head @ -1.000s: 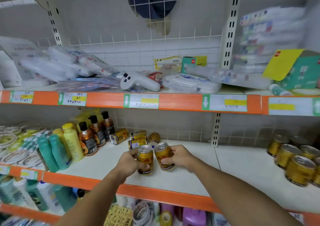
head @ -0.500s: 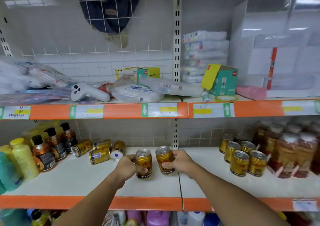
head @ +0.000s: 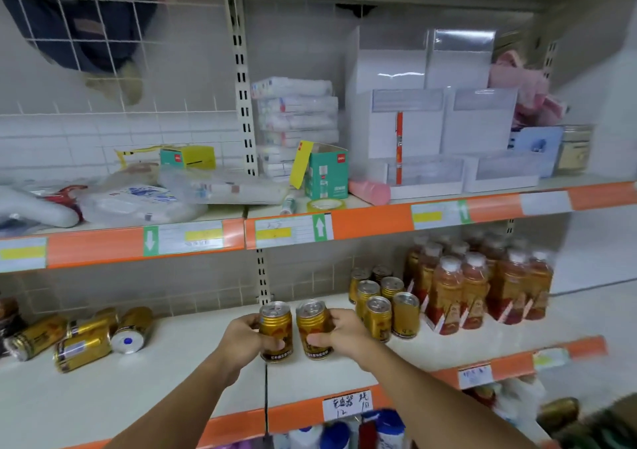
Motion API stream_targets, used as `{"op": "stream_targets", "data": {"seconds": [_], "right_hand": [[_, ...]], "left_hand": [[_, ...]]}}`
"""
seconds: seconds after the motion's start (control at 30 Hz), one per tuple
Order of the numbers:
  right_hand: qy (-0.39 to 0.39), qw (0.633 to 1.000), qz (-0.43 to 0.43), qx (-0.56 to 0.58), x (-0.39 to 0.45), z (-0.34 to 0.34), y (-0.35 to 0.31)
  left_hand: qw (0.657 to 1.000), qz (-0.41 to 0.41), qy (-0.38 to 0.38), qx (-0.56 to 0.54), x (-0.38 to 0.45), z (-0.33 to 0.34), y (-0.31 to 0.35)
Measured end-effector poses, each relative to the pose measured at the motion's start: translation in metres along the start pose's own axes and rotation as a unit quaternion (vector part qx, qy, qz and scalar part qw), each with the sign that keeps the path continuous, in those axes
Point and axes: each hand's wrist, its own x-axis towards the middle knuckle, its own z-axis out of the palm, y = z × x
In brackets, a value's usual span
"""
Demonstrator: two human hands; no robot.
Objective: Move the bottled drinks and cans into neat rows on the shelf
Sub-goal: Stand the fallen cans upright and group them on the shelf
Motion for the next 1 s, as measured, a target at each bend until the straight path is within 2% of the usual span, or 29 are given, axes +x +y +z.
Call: {"op": "stream_targets", "data": {"seconds": [0.47,1.0], "right_hand": [[0.082,0.996,0.038,-0.014,-0.008,-0.067,0.025],[0.104,0.993,0.060,0.013,0.062,-0.038,0.021]], "left_hand": [[0.997,0.011,-0.074,0.032,0.052,0.068,0.027],[0.996,0.005,-0.086,0.030,0.133,0.051,0.020]]}}
